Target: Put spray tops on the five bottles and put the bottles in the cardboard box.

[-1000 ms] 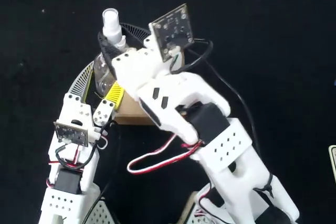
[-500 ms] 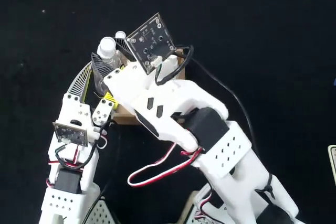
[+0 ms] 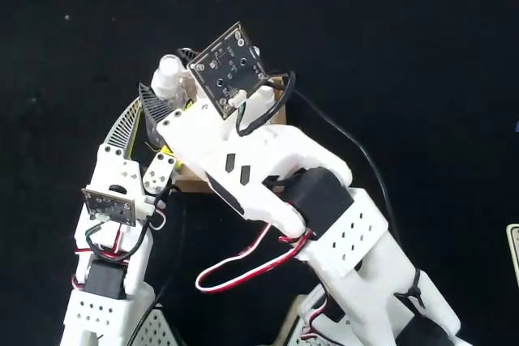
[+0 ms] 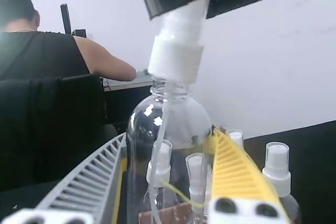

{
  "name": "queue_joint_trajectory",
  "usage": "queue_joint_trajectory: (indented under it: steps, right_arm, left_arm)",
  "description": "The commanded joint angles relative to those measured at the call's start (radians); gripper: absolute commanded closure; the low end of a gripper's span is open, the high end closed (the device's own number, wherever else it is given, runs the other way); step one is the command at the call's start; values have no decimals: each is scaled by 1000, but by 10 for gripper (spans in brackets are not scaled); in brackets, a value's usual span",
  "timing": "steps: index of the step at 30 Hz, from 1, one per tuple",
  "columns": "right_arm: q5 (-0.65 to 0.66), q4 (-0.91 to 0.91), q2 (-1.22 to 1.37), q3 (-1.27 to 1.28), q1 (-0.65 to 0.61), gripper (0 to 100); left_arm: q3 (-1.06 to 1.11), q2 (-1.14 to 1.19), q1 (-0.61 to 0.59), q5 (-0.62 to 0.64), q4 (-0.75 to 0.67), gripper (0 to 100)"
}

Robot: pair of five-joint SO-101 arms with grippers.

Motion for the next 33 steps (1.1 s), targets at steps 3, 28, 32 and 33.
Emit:
queue_joint_trajectory:
  steps: [3,28,32,33]
  right_arm:
    - [5,75,-47,-150,6,841]
    - [112,436,-94,156,862,886]
    - [112,278,-94,338,858,886]
    - [112,244,-94,375,856,886]
  left_arm:
    - [22,-12,5,3,-20,887]
    - [22,-12,16,3,130,886]
    - [22,-12,8,5,203,887]
    - [22,-12,7,3,206,887]
